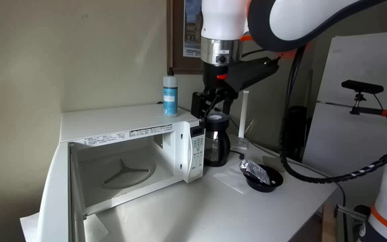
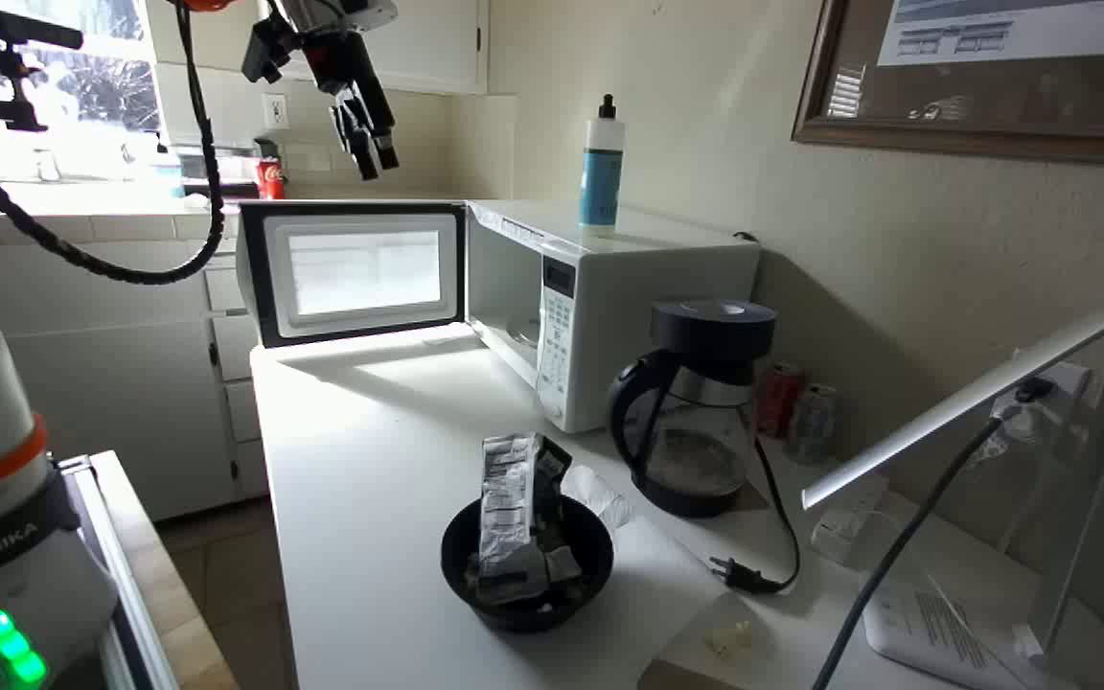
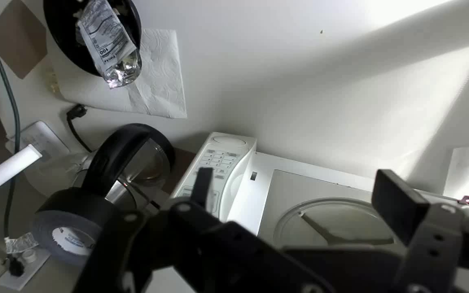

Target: Put the black tape in the microwave

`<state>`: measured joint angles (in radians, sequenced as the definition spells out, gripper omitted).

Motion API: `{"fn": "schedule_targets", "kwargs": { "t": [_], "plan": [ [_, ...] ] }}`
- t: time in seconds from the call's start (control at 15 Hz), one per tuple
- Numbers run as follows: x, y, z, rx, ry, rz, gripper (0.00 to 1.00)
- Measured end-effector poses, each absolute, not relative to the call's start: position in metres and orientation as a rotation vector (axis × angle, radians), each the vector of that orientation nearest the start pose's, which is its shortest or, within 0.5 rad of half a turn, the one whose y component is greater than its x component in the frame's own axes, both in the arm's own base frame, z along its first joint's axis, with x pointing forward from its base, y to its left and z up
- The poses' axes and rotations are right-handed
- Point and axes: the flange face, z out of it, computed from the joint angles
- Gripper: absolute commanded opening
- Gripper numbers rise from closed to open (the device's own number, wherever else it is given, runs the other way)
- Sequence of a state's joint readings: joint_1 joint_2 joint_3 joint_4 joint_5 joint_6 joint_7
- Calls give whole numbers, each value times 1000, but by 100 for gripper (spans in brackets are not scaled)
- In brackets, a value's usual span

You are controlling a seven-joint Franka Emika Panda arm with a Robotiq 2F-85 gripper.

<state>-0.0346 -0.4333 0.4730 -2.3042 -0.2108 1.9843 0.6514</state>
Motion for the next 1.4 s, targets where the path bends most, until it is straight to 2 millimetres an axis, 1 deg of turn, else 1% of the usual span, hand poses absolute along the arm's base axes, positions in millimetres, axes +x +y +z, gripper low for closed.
{"fn": "schedule_targets", "kwargs": {
  "t": [0.4,0.53,0.6,0.73,0.87,1.07,1.4],
  "plan": [
    [398,191,505,-3406,282,-432,100],
    [400,185,507,-3396,311,-427,100],
    [402,178,508,-3386,350,-420,100],
    [410,152,511,-3362,474,-391,100],
    [417,117,512,-3334,618,-338,100],
    [423,56,509,-3262,827,-254,100],
    [428,-49,489,-3051,1018,-219,100]
  ]
}}
